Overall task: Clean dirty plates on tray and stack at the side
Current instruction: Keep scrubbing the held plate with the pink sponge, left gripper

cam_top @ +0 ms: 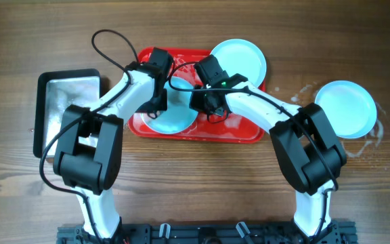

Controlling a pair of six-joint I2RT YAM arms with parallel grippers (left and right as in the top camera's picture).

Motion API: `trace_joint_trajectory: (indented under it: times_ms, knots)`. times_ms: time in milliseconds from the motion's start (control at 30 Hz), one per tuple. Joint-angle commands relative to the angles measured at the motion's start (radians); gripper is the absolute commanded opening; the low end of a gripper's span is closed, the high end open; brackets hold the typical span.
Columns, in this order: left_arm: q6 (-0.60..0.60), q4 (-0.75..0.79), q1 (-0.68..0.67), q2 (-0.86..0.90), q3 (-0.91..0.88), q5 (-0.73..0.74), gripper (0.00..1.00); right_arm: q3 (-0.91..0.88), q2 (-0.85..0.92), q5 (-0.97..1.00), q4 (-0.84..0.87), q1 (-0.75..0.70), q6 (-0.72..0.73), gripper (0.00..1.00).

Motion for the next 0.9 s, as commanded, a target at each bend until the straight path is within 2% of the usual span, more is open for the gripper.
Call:
trace_joint_trajectory:
  times_ms: [0,100,167,400,433,600,667,800,867]
  knots:
    - [0.163,-0.055,0.016,0.068,-0.066,0.397,0.04,-0.010,0.009,0.029,0.002,-0.010,0.021,0.04]
    - [0.321,-0.024,0.016,0.068,-0.066,0.681,0.04,-0.010,0.009,0.029,0.002,-0.010,0.021,0.04]
    - [0.370,0.011,0.016,0.068,-0.066,0.784,0.04,-0.010,0.009,0.029,0.002,-0.010,0.021,0.04]
    - [0.359,0.256,0.016,0.068,-0.066,0.791,0.04,-0.010,0.009,0.029,0.002,-0.010,0.020,0.04]
    - [0.348,0.288,0.016,0.068,-0.066,0.769,0.04,-0.010,0.009,0.029,0.002,-0.010,0.021,0.04]
    - [0.183,0.490,0.016,0.068,-0.067,0.414,0.04,-0.010,0.009,0.029,0.002,-0.010,0.020,0.04]
    - [0.083,0.542,0.016,0.068,-0.066,0.171,0.04,-0.010,0.009,0.029,0.002,-0.010,0.020,0.04]
    - [-0.011,0.505,0.016,0.068,-0.066,-0.082,0.04,-0.010,0.009,0.029,0.002,-0.010,0.020,0.04]
    - [-0.034,0.452,0.016,0.068,-0.067,-0.155,0.04,-0.010,0.009,0.029,0.002,-0.010,0.020,0.04]
